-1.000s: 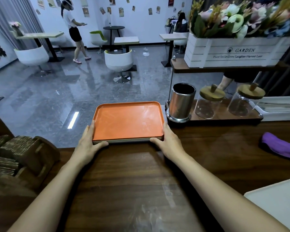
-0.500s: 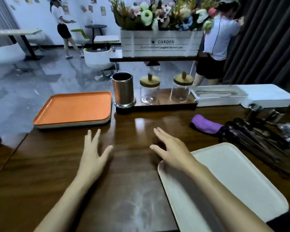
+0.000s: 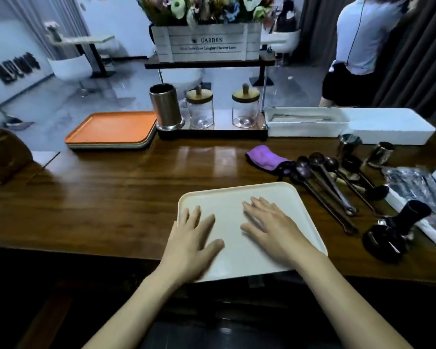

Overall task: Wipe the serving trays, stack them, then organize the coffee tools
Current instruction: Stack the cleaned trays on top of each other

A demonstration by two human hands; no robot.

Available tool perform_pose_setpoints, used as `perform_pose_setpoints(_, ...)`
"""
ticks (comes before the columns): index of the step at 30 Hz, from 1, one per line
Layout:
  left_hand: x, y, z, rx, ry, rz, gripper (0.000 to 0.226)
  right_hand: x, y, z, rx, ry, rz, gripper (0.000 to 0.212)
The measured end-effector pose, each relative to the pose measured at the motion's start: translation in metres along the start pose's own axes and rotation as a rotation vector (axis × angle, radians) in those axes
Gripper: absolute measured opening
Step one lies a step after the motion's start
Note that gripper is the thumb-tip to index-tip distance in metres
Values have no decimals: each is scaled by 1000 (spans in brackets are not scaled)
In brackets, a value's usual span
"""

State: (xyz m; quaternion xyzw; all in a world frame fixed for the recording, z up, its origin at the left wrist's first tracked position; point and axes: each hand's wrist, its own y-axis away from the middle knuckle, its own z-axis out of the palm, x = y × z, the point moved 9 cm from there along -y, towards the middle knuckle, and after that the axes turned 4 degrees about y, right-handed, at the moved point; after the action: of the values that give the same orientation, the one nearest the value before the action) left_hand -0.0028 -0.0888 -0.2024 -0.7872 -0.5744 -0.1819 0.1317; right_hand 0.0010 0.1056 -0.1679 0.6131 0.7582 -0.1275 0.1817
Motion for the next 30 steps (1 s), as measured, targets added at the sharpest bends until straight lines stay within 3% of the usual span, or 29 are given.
perform_pose_setpoints(4,-3,-2,4,-1,-140,-7,85,9,13,4,-15,-14,-19,63)
perform_pose_setpoints(13,-18,-15,-6,-63,-86,-49,98,42,38,-7,89,88,-20,63)
perform_pose_setpoints(17,-24,-21,-15,-70,-57,-45,114,61,43,-7,105,111,120,81)
perform_pose_setpoints(23,-31,1,-17,65,94,-166,81,78,44,4,73,47,298,103)
perform_pose_setpoints(30,-31,29,-22,111,148,-127,92,78,39,10,103,140,327,100)
